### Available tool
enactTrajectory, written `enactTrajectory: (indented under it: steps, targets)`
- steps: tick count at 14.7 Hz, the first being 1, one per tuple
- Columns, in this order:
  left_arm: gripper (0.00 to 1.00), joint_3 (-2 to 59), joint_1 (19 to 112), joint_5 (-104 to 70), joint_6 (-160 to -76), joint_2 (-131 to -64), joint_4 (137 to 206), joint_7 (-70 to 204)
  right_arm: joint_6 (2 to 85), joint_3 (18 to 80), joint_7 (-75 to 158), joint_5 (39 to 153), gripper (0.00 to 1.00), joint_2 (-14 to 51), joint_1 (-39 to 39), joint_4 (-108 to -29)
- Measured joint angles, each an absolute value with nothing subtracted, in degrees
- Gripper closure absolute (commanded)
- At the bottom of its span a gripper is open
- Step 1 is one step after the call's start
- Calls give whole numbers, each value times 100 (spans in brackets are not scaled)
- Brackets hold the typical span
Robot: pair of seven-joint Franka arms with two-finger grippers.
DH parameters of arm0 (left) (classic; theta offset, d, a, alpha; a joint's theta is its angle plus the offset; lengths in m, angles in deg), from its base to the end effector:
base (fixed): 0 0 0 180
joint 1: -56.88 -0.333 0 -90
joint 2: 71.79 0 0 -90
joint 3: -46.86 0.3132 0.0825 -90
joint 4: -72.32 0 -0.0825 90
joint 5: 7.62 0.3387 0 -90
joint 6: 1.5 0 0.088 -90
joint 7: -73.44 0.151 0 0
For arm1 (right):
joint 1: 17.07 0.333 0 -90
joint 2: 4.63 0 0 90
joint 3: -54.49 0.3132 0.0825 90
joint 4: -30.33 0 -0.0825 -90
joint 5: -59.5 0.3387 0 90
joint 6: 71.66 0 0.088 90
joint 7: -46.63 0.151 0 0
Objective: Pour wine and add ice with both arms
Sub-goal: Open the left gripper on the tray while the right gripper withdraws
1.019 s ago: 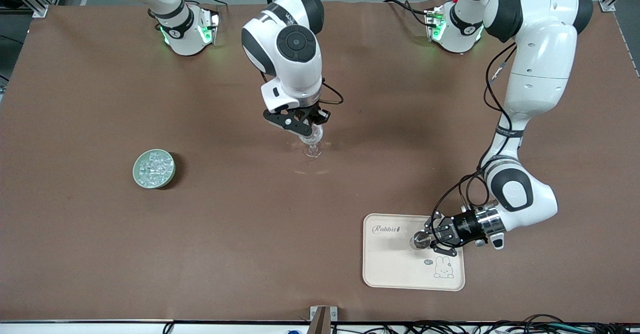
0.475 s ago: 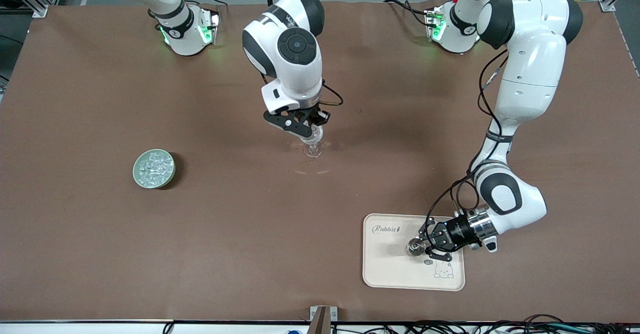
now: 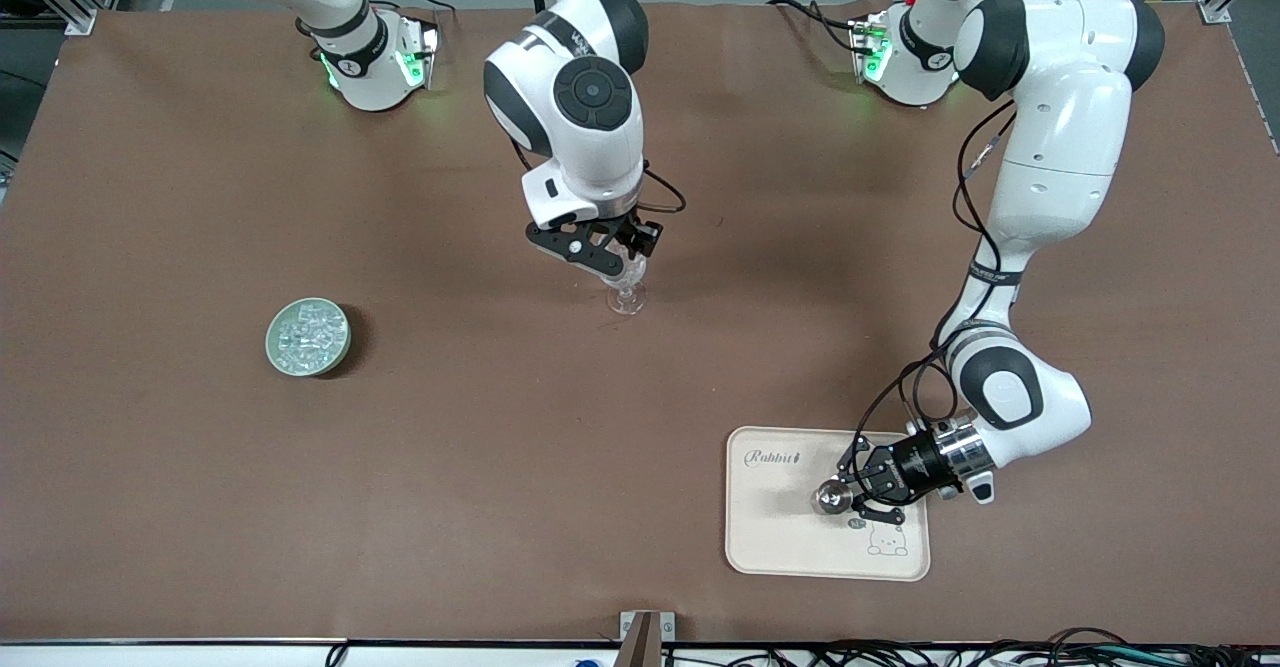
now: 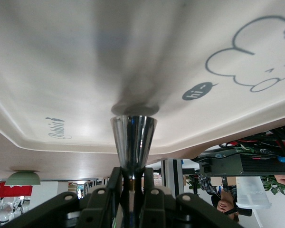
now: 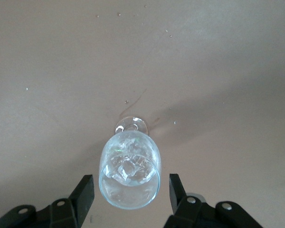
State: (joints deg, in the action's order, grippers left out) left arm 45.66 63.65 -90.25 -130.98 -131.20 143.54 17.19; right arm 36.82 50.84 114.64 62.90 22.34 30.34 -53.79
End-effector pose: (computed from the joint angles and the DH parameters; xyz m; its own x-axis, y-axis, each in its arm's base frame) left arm 0.7274 -0.1581 0.1520 -0.1237 0.4609 -0.8788 0.9409 0.3358 0.0436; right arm 0.4552 0.4533 0.3755 0.9050 -0.4235 -0.0413 -0.4225 -0.9058 0.0315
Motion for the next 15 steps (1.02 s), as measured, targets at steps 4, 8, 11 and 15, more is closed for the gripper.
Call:
enactTrajectory:
  steps: [4, 8, 11, 15]
  targets:
    - [60, 4566, 6354, -9032, -13098, -13120, 14330, 1720, 3242, 4922, 11176, 6068, 0, 1978, 2808, -5011]
    - [33, 4569, 6316, -9032, -13098, -13086, 14285, 1715, 2461, 4853, 10091, 5874, 0, 1174, 1955, -4887]
    - [0, 4588, 6226, -9022, -13094, -12961, 14395, 1713, 2140, 4836, 9110, 5709, 0, 709, 1107, -4890]
    - [0, 4599, 6200, -8564, -13092, -12706, 14732, 1719, 1888, 4854, 7597, 5605, 0, 434, -188, -4896]
